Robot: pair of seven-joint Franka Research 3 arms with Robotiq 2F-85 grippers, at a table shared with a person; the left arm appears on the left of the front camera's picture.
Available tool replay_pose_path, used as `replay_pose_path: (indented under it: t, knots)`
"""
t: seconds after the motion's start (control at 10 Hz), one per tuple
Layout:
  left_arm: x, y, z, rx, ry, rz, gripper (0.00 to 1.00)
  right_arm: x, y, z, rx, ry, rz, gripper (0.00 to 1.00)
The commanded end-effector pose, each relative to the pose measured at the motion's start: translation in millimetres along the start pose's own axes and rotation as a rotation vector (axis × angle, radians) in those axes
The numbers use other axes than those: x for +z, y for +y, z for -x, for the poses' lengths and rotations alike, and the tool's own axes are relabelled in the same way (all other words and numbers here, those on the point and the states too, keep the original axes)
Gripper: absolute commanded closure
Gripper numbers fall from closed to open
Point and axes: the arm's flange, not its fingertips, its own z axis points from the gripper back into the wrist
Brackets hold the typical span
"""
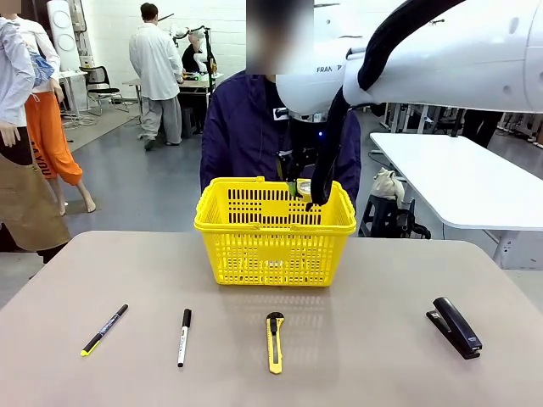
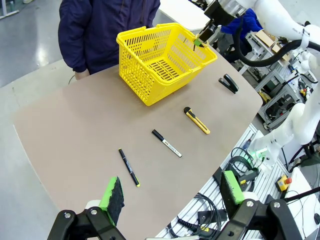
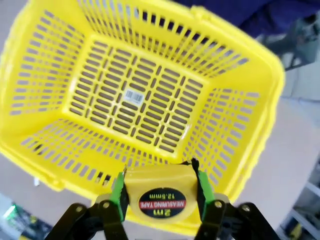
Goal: Place the items the person wants into the basket.
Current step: Pick up the item the person points to and place it in the Market Basket.
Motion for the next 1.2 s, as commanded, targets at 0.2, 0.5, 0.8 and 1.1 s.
replay_pose_path:
  t: [0.2, 0.5, 0.8, 1.1]
  knots:
    - [0, 1, 1, -0.01, -0.014, 0.012, 0.0, -45, -3, -27, 0.115, -0.029, 0.019, 0.35]
    - [0, 1, 1, -0.01, -0.014, 0.012, 0.0, -83, -2, -40, 0.134, -0.014, 0.016, 0.35]
    - [0, 1, 1, -0.01, -0.014, 0.012, 0.0, -117, 6, -47, 0.164, 0.074, 0.004, 0.35]
    - [0, 1, 1, -0.01, -0.014, 0.012, 0.0, -125, 8, -46, 0.177, 0.098, -0.002, 0.35]
